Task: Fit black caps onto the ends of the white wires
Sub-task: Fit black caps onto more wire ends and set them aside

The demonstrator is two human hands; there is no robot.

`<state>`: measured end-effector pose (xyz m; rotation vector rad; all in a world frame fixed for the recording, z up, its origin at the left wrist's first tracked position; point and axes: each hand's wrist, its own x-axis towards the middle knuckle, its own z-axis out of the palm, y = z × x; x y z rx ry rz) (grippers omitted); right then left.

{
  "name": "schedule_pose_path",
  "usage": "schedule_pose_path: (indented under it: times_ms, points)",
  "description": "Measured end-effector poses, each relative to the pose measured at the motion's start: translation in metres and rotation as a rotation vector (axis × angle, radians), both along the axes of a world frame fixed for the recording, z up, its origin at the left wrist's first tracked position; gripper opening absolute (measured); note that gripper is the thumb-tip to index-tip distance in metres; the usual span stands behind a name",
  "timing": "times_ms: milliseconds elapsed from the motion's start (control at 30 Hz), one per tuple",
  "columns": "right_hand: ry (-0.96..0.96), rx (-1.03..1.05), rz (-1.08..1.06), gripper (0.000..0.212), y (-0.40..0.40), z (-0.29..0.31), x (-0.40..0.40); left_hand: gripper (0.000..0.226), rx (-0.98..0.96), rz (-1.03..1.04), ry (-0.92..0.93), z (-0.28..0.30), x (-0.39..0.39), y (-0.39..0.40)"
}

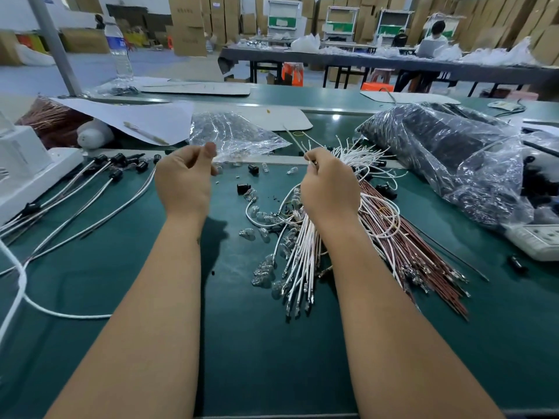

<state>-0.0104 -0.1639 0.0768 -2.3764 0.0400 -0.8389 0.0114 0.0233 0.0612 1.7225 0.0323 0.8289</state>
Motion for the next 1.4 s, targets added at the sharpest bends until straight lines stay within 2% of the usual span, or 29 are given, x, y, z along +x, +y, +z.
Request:
schedule_pose_path:
  times_ms: [100,167,233,367,433,533,600,633,700,767,800,867,1033,1167,1400]
  points:
    - [0.040,0.058,0.076,0.037,0.005,0.000,0.001,0.016,0.327,-0.062,0.136,-0.010,0.006,-0.008]
    - [0.081,0.063,0.123,0.041,0.009,-0.002,0.000,0.029,0.510,-0.144,0.238,-0.014,0.008,-0.014]
    - [0.108,0.062,0.153,0.043,0.010,-0.006,-0.001,0.029,0.620,-0.159,0.311,-0.015,0.010,-0.016]
    - [0.078,0.001,0.174,0.023,0.011,-0.008,0.000,0.024,0.614,-0.122,0.320,-0.016,0.009,-0.015]
    - [0.067,0.005,0.182,0.021,0.011,-0.009,0.001,0.028,0.630,-0.130,0.344,-0.015,0.009,-0.016]
    - [0.060,0.026,0.192,0.020,0.010,-0.010,0.003,0.022,0.649,-0.112,0.368,-0.014,0.009,-0.016]
    - [0.059,0.038,0.194,0.021,0.009,-0.010,0.003,0.018,0.593,-0.089,0.329,-0.012,0.007,-0.018]
    - [0.056,0.046,0.198,0.022,0.010,-0.010,0.002,0.017,0.507,-0.084,0.293,-0.010,0.005,-0.020]
    - [0.036,0.079,0.209,0.024,0.010,-0.009,0.001,0.017,0.147,-0.162,0.209,-0.003,0.001,-0.027]
    - [0.003,0.126,0.211,0.024,0.011,-0.008,-0.001,0.021,-0.301,-0.369,0.165,0.004,-0.002,-0.036]
    - [-0.015,0.144,0.202,0.024,0.011,-0.007,-0.001,0.023,-0.464,-0.463,0.161,0.006,-0.003,-0.040]
    - [-0.048,0.174,0.171,0.023,0.010,-0.007,-0.003,0.023,-0.612,-0.543,0.181,0.007,-0.004,-0.044]
    - [-0.079,0.190,0.119,0.024,0.009,-0.006,-0.004,0.020,-0.641,-0.547,0.193,0.005,-0.003,-0.043]
    - [-0.077,0.122,0.140,0.022,0.011,-0.007,-0.004,0.020,-0.568,-0.556,0.192,0.003,-0.002,-0.045]
    - [-0.092,0.125,0.127,0.022,0.010,-0.007,-0.003,0.022,-0.487,-0.573,0.180,-0.002,0.001,-0.045]
